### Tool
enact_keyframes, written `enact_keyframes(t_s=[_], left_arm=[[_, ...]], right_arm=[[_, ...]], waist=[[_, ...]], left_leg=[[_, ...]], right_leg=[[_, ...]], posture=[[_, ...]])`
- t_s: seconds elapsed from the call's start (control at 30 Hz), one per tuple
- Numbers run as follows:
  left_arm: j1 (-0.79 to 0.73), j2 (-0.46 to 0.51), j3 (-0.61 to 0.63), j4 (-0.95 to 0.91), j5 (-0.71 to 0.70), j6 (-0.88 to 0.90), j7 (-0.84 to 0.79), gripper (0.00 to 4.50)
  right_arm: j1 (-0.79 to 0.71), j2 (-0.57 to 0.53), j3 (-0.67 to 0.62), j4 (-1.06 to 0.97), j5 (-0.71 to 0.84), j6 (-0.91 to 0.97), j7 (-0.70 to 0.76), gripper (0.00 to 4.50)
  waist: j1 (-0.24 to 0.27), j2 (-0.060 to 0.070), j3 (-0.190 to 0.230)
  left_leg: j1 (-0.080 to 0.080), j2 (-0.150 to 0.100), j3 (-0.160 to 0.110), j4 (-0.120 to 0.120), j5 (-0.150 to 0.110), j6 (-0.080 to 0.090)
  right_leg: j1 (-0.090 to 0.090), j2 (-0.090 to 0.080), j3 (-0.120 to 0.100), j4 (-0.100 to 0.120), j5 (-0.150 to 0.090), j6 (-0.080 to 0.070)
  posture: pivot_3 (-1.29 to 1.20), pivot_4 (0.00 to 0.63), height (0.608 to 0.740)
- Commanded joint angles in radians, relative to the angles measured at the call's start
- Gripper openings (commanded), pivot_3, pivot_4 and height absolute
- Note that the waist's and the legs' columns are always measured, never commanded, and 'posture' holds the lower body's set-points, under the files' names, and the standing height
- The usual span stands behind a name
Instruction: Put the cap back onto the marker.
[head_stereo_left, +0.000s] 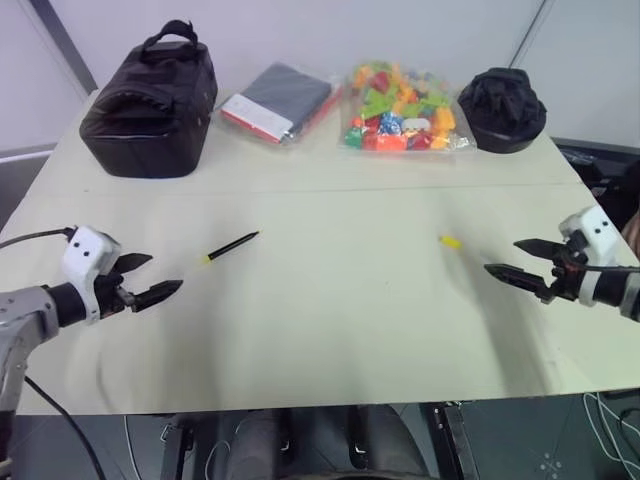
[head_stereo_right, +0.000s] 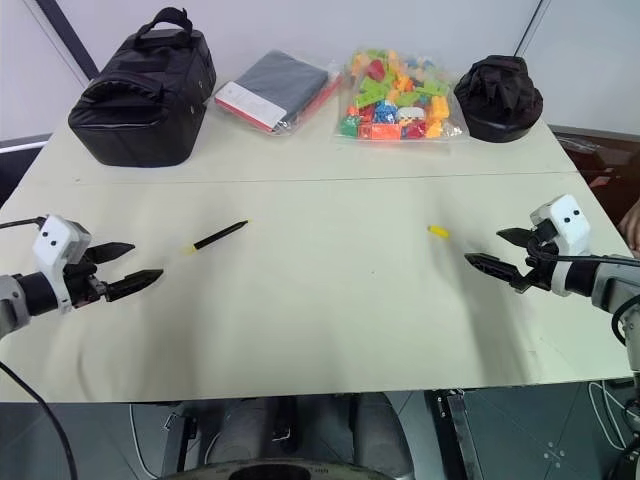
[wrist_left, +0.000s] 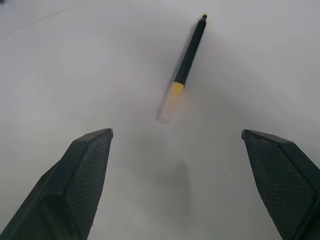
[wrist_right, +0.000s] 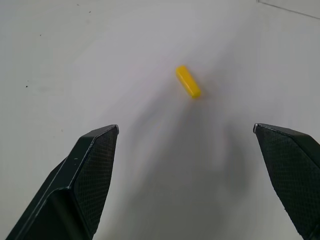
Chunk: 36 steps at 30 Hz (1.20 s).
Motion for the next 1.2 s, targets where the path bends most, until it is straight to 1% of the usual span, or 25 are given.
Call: enact_keyframes(t_s=[0.03, 0.27, 0.33, 0.53, 0.67, 0.77, 0.87, 1.03, 1.2], left_arm=[[-0.014, 0.0, 0.011, 0.003, -0.001, -0.02, -0.002, 4.32], [-0.026, 0.006, 0.002, 0.013, 0.003, -0.024, -0.009, 4.32], [-0.034, 0.009, -0.005, 0.02, 0.005, -0.027, -0.015, 4.32], [-0.175, 0.032, -0.12, 0.145, 0.056, -0.11, -0.12, 4.32], [-0.337, 0.021, -0.226, 0.303, 0.119, -0.176, -0.181, 4.32], [-0.532, -0.031, -0.349, 0.551, 0.233, -0.278, -0.209, 4.32], [-0.674, -0.089, -0.415, 0.756, 0.305, -0.375, -0.236, 4.32], [-0.819, -0.165, -0.47, 0.966, 0.374, -0.49, -0.282, 4.32], [-0.886, -0.207, -0.487, 1.068, 0.414, -0.556, -0.317, 4.32]], right_arm=[[-0.005, -0.002, -0.024, -0.032, 0.007, -0.002, -0.01, 4.48], [-0.01, 0.005, -0.02, -0.049, 0.01, 0.01, -0.025, 4.48], [-0.012, 0.005, -0.019, -0.051, 0.011, 0.012, -0.026, 4.48], [-0.046, 0.007, 0.003, -0.041, 0.005, 0.012, -0.032, 4.48], [-0.057, 0.015, 0.017, -0.049, 0.002, 0.012, -0.038, 4.48], [-0.059, 0.025, 0.029, -0.075, 0.005, 0.015, -0.049, 4.48], [-0.054, 0.02, 0.036, -0.12, 0.014, 0.03, -0.045, 4.48], [-0.052, 0.01, 0.039, -0.211, 0.041, 0.066, -0.031, 4.48], [-0.063, 0.008, 0.051, -0.284, 0.07, 0.098, -0.021, 4.48]], waist=[[0.0, 0.0, 0.0], [0.002, 0.0, 0.0], [0.003, 0.0, 0.0], [0.004, 0.0, 0.0], [0.004, 0.0, 0.0], [0.008, 0.0, 0.0], [0.008, 0.0, 0.0], [0.004, -0.001, 0.0], [0.004, -0.001, 0.0]], left_leg=[[0.0, 0.0, 0.0, 0.0, 0.0, 0.0], [0.0, 0.001, 0.0, 0.002, 0.0, 0.0], [0.0, 0.002, 0.0, 0.003, 0.0, 0.0], [0.0, 0.003, 0.0, 0.005, 0.0, 0.0], [0.0, 0.002, 0.0, 0.006, 0.0, 0.0], [0.0, 0.002, 0.0, 0.008, 0.0, 0.0], [0.0, 0.002, 0.0, 0.011, 0.0, 0.001], [-0.002, 0.002, 0.002, 0.014, -0.001, 0.003], [-0.002, 0.002, 0.001, 0.015, -0.001, 0.003]], right_leg=[[0.0, 0.0, 0.0, 0.0, 0.0, 0.0], [0.001, 0.005, -0.001, 0.0, 0.001, 0.003], [0.001, 0.008, -0.001, 0.001, 0.002, 0.004], [0.002, 0.011, -0.001, 0.002, 0.002, 0.004], [0.002, 0.013, -0.001, 0.002, 0.002, 0.004], [0.003, 0.014, -0.001, 0.003, 0.002, 0.005], [0.004, 0.014, -0.001, 0.004, 0.003, 0.006], [0.003, 0.014, 0.0, 0.004, 0.004, 0.009], [0.003, 0.014, 0.0, 0.004, 0.004, 0.009]], posture=[[0.0, 0.15, 0.74], [0.0, 0.15, 0.74], [0.0, 0.15, 0.74], [0.0, 0.15, 0.74], [0.0, 0.15, 0.74], [0.0, 0.15, 0.74], [0.0, 0.15, 0.74], [0.0, 0.15, 0.74], [0.0, 0.15, 0.74]])
